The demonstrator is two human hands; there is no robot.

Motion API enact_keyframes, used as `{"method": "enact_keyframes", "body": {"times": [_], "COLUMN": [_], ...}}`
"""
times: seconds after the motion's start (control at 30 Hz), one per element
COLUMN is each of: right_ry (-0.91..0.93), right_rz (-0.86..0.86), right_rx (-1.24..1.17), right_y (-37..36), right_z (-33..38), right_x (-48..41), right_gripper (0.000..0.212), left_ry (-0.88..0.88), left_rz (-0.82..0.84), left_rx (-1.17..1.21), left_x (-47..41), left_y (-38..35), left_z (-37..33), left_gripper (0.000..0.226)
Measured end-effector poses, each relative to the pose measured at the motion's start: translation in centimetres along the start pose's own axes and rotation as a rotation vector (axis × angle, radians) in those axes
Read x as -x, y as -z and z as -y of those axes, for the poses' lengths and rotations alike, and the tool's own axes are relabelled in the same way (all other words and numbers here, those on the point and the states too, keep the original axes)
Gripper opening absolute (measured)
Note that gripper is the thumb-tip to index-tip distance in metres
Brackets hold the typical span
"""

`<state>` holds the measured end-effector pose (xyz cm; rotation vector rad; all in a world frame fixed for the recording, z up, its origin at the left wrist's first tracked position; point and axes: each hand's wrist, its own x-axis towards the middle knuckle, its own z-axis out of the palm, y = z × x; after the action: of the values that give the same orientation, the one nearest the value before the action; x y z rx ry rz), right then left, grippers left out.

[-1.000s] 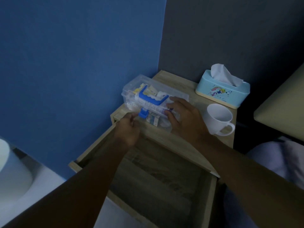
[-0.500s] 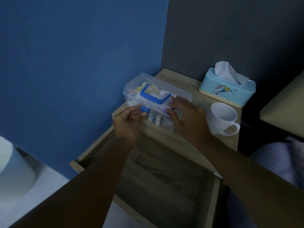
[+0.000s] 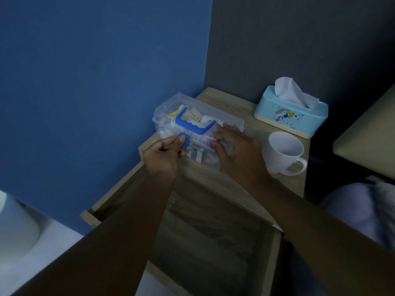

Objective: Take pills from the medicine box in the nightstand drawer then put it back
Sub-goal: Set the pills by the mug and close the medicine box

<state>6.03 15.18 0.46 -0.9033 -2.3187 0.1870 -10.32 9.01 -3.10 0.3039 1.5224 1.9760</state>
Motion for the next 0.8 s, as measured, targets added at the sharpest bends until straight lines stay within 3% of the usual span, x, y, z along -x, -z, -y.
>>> {"method": "enact_keyframes", "body": {"times": [0.33, 0.5, 0.8], "right_ry": [0.009, -0.025, -0.057], "right_rz": [-0.037, 0.02, 0.039], "right_rx": [0.014, -0.041, -0.073], "right_y": [-0.2, 0.0, 0.4], "right_z": [-0.1, -0.2, 0.1], "right_x": [0.1, -0.1, -0.2], "right_gripper": [0.03, 0.03, 0.028], "left_ry": [-0.051, -0.23, -0.369], "left_rz": [-0.161, -0.156, 0.078], "left_rx": [-0.12, -0.36, -0.697], "left_x": [1.4, 2.7, 3.4], "left_y": [-1.0, -1.8, -1.6], "left_z": [1.2, 2.1, 3.3], "left_gripper": [0.026, 0.029, 0.058]}}
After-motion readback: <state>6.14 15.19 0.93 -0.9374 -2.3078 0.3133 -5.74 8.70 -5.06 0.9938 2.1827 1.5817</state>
